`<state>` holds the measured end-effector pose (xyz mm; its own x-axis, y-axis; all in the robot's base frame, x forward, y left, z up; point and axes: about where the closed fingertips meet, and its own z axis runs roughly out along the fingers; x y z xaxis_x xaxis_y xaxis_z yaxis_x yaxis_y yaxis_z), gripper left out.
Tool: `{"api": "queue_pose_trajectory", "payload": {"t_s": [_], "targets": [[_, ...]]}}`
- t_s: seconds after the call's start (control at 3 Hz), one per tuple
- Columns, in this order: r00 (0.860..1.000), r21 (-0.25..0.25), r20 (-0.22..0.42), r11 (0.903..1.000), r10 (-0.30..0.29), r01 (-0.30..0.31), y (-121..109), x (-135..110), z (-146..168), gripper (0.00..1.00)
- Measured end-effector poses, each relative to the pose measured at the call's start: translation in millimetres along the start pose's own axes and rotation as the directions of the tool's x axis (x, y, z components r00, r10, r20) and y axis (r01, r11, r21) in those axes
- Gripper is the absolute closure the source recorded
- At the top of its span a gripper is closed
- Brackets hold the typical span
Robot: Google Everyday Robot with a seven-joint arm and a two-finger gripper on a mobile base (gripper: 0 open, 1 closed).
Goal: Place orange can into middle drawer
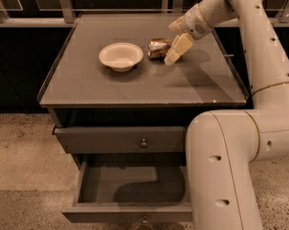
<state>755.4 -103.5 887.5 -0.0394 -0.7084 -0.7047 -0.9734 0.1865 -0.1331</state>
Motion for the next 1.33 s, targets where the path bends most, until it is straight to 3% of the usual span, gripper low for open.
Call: {"api": "queue_pose_trajectory", "payload": {"t_s": [0.33, 1.0, 1.33], "targets": [[1.000, -0.040, -0.005, 0.9991, 0.015, -0.015, 3.4, 3.2, 18.8, 0.00], [0.997, -0.081, -0.079, 0.9966, 0.008, -0.014, 6.7, 9.9, 45.0, 0.00], [0.997, -0.081, -0.082, 0.9966, 0.006, -0.013, 6.7, 10.1, 45.8, 0.18]]}}
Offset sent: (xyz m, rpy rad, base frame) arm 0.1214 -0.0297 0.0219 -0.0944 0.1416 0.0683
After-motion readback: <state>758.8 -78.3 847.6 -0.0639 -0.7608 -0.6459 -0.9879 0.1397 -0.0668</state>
